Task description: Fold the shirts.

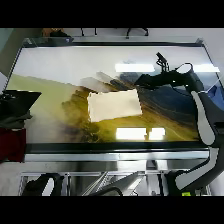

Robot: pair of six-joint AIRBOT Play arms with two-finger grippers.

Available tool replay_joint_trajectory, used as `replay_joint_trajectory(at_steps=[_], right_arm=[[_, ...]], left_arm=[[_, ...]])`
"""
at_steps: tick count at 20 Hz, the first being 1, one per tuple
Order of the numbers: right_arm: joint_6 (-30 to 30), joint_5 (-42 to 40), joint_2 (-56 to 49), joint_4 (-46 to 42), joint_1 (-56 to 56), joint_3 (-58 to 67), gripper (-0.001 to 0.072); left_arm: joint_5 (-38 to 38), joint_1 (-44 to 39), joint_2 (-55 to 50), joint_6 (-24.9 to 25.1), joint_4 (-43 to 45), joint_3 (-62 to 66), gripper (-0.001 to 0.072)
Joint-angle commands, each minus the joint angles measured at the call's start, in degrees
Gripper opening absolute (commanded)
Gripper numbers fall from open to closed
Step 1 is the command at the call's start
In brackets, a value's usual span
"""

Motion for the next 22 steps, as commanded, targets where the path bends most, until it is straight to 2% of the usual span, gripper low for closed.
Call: replay_joint_trajectory(at_steps=[1, 11, 12, 13, 15, 16, 22], right_arm=[[0.6, 5.5, -4.5, -2.8, -4.8, 0.0, 0.0663], [-0.2, 4.9, -15.0, -2.5, 4.0, 0.0, 0.0661], [-0.4, 4.9, -15.0, -2.5, 4.9, 0.0, 0.0635], [-2.1, 5.4, -14.8, -1.2, 5.5, 0.0, 0.0482], [-5.1, 7.4, -14.0, 5.0, 5.7, 0.0, 0.0083], [-5.9, 7.9, -13.2, 8.2, 5.5, 0.1, 0.0019], [-7.2, 5.1, -3.0, 16.0, -0.5, 6.8, 0.0019]], left_arm=[[-0.5, 0.1, 0.2, 0.0, 0.0, -0.3, 0.0014], [-0.4, 0.1, 0.2, 0.0, 0.0, -0.3, 0.0015], [-0.5, 0.1, 0.2, 0.0, 0.0, -0.3, 0.0015], [-0.5, 0.1, 0.2, 0.0, 0.0, -0.3, 0.0015], [-0.5, 0.1, 0.2, 0.0, 0.0, -0.3, 0.0015], [-0.5, 0.1, 0.2, 0.0, 0.0, -0.3, 0.0014], [-0.5, 0.1, 0.2, 0.0, 0.0, -0.3, 0.0014]])
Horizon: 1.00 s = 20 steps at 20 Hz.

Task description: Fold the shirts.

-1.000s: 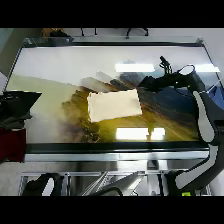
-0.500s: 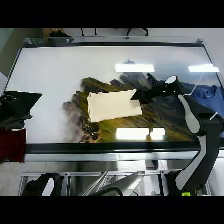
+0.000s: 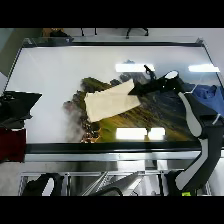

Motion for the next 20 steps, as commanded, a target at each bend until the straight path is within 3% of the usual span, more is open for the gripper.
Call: replay_joint_trajectory(at_steps=[1, 7, 11, 14, 20], right_arm=[[1.5, -2.9, 5.7, 4.9, -5.0, 4.8, 0.0019], [11.6, -10.1, 10.8, 4.9, -23.5, 10.4, 0.0019], [14.8, -13.7, 12.9, 4.9, -37.2, 10.6, 0.0019], [18.7, -8.4, 13.2, 4.9, -46.3, 10.6, 0.0019], [20.1, 0.5, 15.0, 4.9, -56.1, 10.6, 0.0019]], left_arm=[[0.0, 0.1, 0.0, 0.0, 0.0, 0.0, 0.0015], [0.0, 0.1, 0.0, 0.0, 0.0, 0.0, 0.0015], [-0.2, 0.1, 0.1, 0.0, 0.0, 0.0, 0.0014], [-0.2, 0.1, 0.1, 0.0, 0.0, 0.0, 0.0014], [-0.2, 0.1, 0.1, 0.5, 0.0, 0.0, 0.0015]])
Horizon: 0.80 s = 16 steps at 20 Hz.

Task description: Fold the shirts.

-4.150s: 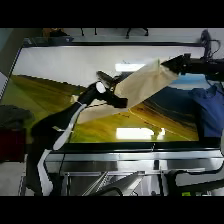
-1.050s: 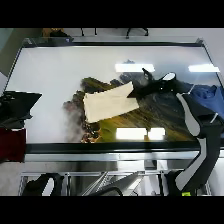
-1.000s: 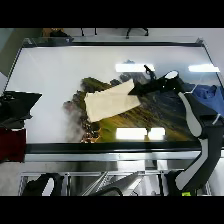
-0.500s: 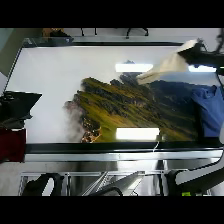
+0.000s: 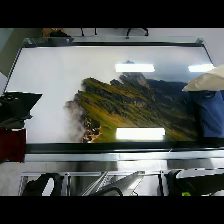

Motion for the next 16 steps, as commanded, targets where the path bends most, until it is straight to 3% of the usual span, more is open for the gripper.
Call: replay_joint_trajectory(at_steps=[1, 6, 10, 16], right_arm=[[1.2, 3.3, 1.8, 0.1, -5.8, 0.1, 0.0019], [0.1, 2.7, 2.8, 0.2, -9.4, 0.2, 0.0019], [0.3, 7.4, 2.8, -3.1, -9.4, 0.2, 0.0019], [23.0, 23.3, 3.3, -30.3, -9.4, 0.1, 0.0020]], left_arm=[[-0.2, 0.1, 0.0, 0.3, 0.0, 0.0, 0.0014], [-1.9, 0.1, 0.0, 0.7, 0.0, 0.0, 0.0015], [-2.8, 0.1, 0.0, 0.8, 0.0, 0.0, 0.0015], [-2.8, 0.1, 0.0, 1.2, 0.0, 0.0, 0.0015]])
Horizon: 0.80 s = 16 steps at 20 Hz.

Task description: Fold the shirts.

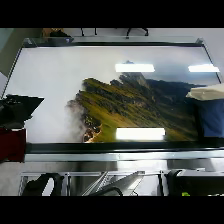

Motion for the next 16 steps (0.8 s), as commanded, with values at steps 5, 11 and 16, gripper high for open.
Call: replay_joint_trajectory(at_steps=[5, 11, 16], right_arm=[[15.8, 19.8, 0.8, -36.6, 0.0, -1.3, 0.0028], [12.7, 19.8, 1.4, -41.9, 0.0, -2.3, 0.0705], [13.6, 16.6, 1.2, -32.2, 0.1, -2.3, 0.0653]], left_arm=[[-0.2, 0.1, 0.0, 0.8, 0.0, 0.0, 0.0015], [-0.2, 0.1, 0.0, 1.0, 0.0, 0.0, 0.0014], [0.0, 0.1, 0.0, 1.0, 0.0, 0.0, 0.0015]])
